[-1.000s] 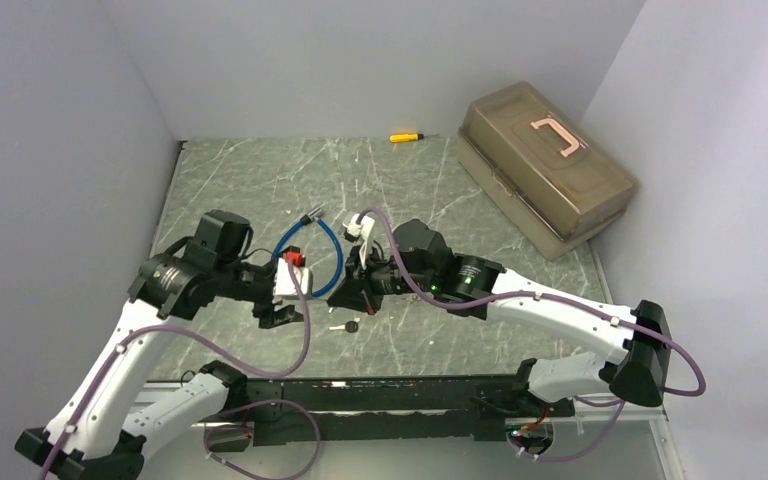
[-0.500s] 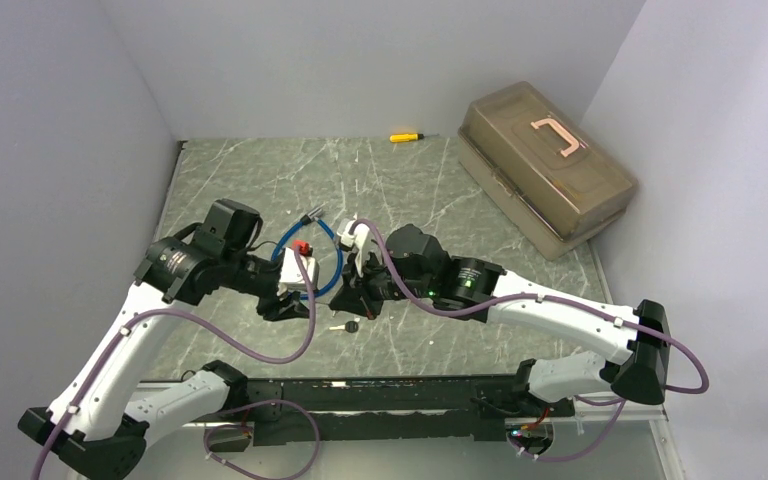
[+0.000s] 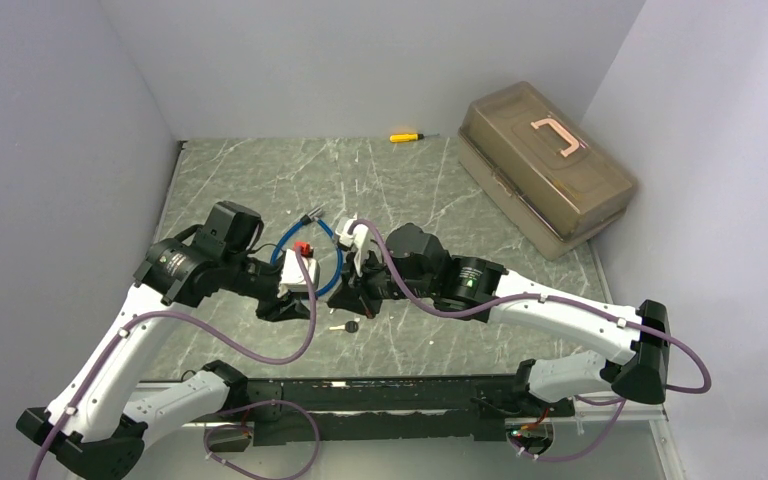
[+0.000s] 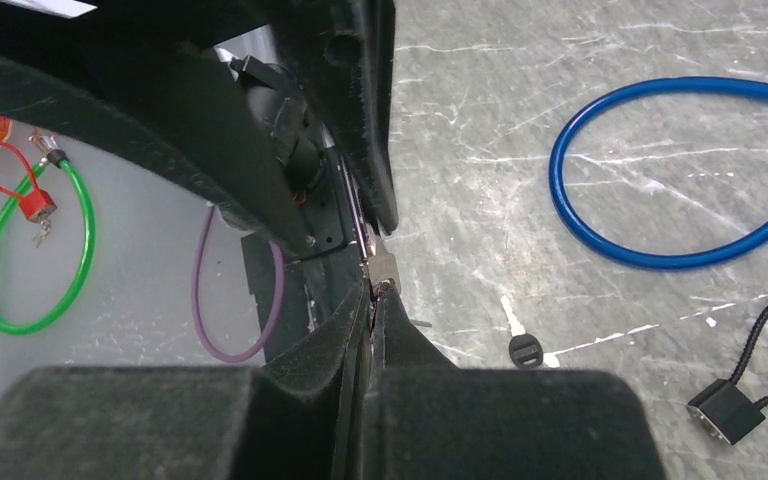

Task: Unlock with the key

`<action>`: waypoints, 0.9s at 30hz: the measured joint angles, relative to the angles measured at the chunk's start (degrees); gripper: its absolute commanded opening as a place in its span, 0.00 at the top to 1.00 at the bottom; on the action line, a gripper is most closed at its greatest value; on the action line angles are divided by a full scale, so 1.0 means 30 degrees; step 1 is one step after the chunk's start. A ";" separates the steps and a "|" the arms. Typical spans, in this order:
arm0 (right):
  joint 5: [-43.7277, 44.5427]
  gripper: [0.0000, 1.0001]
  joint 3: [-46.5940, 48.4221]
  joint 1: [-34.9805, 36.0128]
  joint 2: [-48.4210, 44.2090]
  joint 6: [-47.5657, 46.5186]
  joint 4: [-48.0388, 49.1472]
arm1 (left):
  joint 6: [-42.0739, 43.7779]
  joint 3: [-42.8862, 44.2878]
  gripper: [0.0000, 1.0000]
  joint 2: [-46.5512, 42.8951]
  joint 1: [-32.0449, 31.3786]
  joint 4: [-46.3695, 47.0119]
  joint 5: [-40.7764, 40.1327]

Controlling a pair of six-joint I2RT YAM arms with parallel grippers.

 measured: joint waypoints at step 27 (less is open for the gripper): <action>-0.0386 0.34 -0.0153 -0.0270 -0.3038 -0.1639 0.0911 | -0.2084 0.0364 1.00 0.0146 0.0000 -0.0219 0.1260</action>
